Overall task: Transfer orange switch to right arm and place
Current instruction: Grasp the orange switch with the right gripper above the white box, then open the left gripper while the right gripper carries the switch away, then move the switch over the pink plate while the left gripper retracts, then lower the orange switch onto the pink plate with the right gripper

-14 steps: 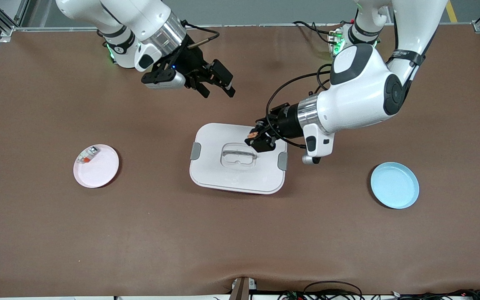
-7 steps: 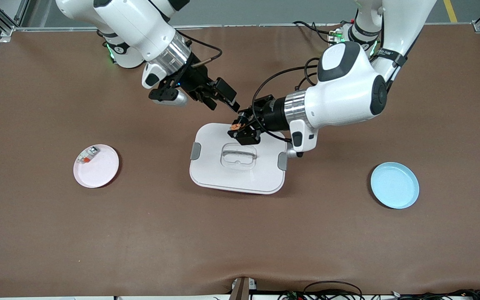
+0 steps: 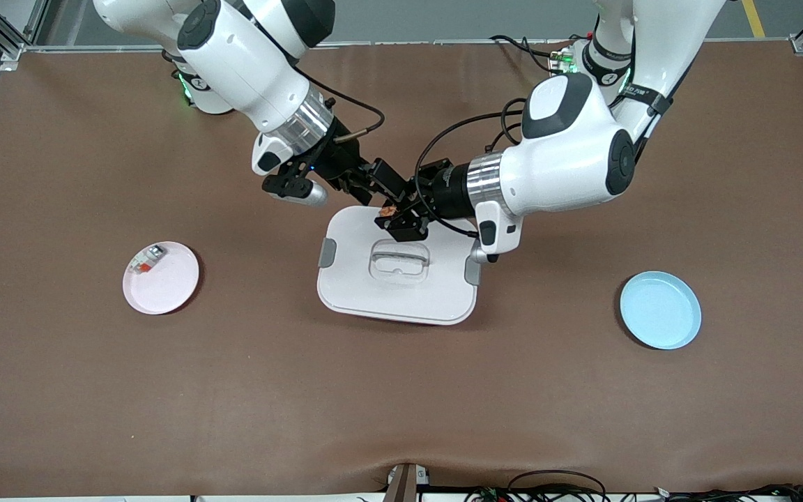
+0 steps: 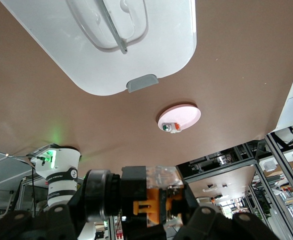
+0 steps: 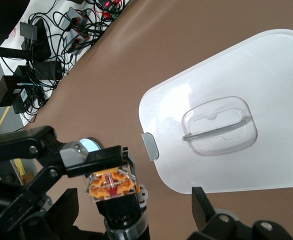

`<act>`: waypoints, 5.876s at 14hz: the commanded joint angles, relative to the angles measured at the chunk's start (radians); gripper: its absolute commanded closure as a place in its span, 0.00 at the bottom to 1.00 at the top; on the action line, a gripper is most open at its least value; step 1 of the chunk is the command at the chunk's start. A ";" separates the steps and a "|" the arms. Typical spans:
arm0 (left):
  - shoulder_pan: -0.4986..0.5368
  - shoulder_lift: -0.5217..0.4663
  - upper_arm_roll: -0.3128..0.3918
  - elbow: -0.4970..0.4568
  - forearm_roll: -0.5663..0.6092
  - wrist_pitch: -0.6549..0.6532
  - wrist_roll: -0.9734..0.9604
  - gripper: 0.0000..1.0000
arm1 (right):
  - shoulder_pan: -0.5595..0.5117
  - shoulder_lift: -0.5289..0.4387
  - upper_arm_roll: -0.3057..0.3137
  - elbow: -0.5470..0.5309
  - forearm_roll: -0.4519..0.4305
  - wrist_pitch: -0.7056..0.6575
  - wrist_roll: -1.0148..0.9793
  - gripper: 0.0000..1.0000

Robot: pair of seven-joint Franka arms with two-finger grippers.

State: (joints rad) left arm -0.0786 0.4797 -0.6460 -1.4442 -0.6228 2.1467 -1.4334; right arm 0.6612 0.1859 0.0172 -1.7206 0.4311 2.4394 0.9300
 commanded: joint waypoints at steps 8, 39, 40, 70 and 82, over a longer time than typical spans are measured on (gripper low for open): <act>-0.007 0.000 -0.003 0.007 -0.018 0.012 -0.013 1.00 | 0.001 0.055 0.003 0.059 0.009 -0.014 -0.040 0.37; 0.373 -0.134 0.005 0.011 0.860 -0.361 0.495 0.00 | -0.589 0.014 -0.010 0.014 -0.508 -0.575 -1.874 1.00; 0.399 -0.154 0.005 0.011 0.864 -0.401 0.575 0.00 | -0.615 0.009 -0.010 -0.025 -0.508 -0.527 -1.962 1.00; 0.180 -0.495 0.540 -0.035 0.606 -0.647 1.326 0.00 | -0.718 0.214 -0.010 -0.485 -0.655 0.109 -2.133 1.00; 0.183 -0.503 0.513 -0.076 0.607 -0.610 1.289 0.00 | -0.718 0.242 -0.010 -0.488 -0.655 0.130 -2.131 0.87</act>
State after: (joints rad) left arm 0.1022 -0.0053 -0.1252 -1.5030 -0.0116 1.5203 -0.1328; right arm -0.0442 0.4272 -0.0012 -2.1994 -0.2011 2.5522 -1.1955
